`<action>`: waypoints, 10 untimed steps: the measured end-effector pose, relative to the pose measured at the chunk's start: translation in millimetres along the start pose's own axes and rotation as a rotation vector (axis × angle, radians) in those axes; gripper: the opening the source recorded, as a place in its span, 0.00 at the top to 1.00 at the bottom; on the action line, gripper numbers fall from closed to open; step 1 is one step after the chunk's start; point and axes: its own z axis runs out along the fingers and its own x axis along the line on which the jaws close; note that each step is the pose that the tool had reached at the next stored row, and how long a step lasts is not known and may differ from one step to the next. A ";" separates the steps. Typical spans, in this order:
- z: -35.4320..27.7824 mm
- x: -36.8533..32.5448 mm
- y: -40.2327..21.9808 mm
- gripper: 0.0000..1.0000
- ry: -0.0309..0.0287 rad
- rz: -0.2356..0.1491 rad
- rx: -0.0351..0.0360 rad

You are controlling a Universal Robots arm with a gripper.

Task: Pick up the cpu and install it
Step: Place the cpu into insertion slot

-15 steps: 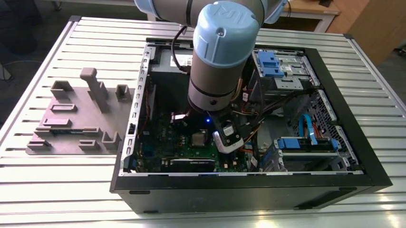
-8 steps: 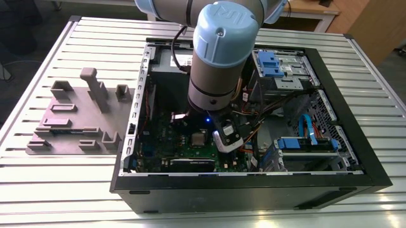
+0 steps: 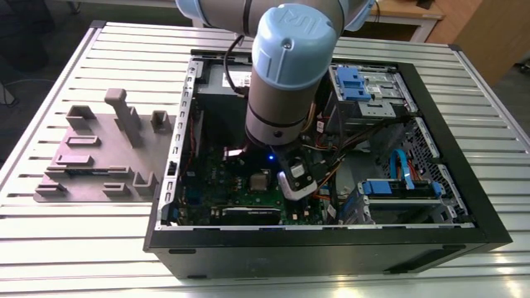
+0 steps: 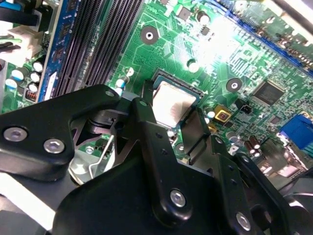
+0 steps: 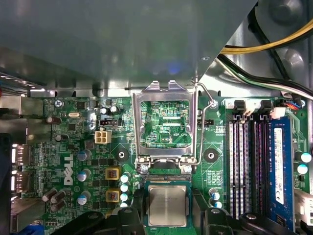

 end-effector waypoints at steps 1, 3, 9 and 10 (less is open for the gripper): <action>0.6 0.0 0.0 0.53 0.0001 0.000 0.0001; 1.7 -0.1 -0.1 0.53 0.0000 0.001 0.0002; 2.4 -0.1 -0.1 0.53 -0.0002 0.001 -0.0004; 2.5 -0.2 -0.1 0.53 -0.0002 0.001 -0.0004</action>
